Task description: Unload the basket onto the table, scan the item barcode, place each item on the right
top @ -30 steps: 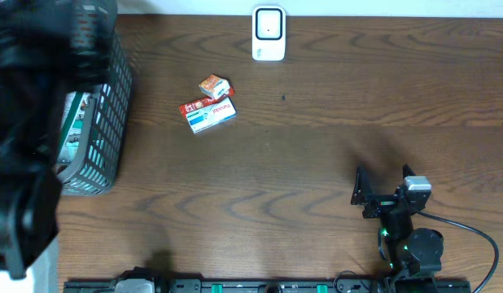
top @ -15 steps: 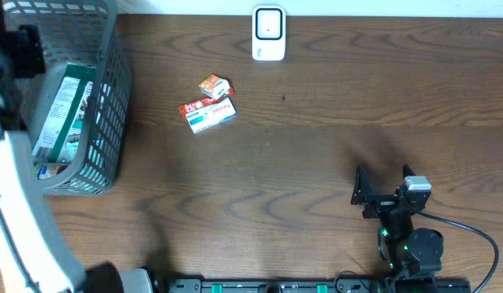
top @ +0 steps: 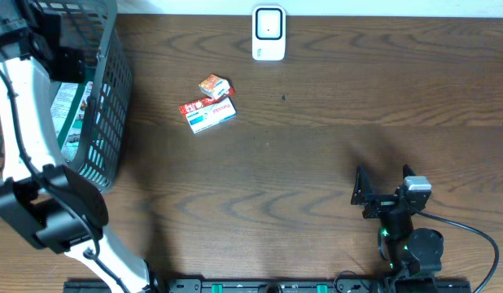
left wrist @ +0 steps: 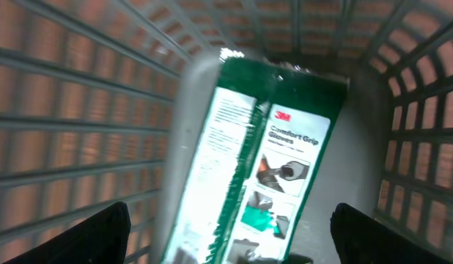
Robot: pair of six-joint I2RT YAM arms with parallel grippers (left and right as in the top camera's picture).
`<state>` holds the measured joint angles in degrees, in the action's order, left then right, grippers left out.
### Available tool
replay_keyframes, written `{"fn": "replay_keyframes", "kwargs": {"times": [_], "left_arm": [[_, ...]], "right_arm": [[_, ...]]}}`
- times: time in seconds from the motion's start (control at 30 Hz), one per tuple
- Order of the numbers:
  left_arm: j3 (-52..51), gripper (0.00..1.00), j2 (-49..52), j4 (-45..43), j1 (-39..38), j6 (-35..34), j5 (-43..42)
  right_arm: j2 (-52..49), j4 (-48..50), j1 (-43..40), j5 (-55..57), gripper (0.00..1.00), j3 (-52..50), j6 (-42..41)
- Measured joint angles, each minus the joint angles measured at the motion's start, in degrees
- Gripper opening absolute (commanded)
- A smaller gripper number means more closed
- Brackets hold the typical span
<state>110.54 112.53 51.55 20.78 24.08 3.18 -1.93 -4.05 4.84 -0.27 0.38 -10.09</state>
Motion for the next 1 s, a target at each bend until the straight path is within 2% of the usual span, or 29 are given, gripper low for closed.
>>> {"fn": "replay_keyframes", "kwargs": {"times": [0.47, 1.0], "left_arm": [[-0.04, 0.88, 12.7, -0.57, 4.33, -1.57, -1.38], [-1.2, 0.88, 14.91, -1.03, 4.57, -1.11, -8.94]], "right_arm": [[0.0, 0.0, -0.02, 0.0, 0.99, 0.0, 0.0], [0.0, 0.0, 0.0, 0.0, 0.99, 0.0, 0.0]]}}
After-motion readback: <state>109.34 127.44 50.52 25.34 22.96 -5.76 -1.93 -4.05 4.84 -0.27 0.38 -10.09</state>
